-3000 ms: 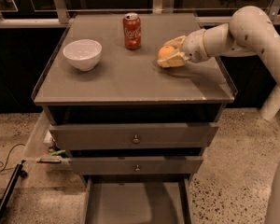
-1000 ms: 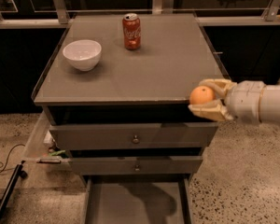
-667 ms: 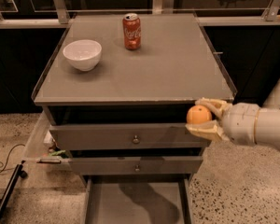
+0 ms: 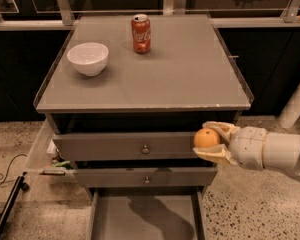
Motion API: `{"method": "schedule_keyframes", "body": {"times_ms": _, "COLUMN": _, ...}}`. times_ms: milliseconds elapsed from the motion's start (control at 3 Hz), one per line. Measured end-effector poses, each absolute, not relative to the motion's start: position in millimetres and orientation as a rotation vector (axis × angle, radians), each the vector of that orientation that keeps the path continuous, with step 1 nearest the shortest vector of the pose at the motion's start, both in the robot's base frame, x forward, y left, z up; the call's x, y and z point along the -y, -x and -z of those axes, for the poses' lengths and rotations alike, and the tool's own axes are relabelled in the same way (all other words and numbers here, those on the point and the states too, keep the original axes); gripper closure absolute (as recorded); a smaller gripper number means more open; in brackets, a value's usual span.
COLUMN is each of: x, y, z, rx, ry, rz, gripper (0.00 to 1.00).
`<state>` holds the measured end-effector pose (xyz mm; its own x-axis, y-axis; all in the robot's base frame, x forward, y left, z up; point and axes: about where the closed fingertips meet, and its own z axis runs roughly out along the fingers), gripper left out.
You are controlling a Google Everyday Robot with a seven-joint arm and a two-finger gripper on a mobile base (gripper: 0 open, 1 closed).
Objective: Place orange into bottom drawer
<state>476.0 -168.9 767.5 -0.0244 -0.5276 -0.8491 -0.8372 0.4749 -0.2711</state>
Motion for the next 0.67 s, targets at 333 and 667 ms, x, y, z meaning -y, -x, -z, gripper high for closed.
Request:
{"method": "schedule_keyframes", "body": {"times_ms": 333, "x": 160.3, "y": -472.2, "z": -717.6, "rx": -1.757, "ry": 1.175, "rz": -0.419, "gripper": 1.00}}
{"method": "schedule_keyframes", "body": {"times_ms": 667, "x": 141.4, "y": -455.6, "z": -641.1, "rx": -1.787, "ry": 1.200, "rz": -0.487, "gripper": 1.00}}
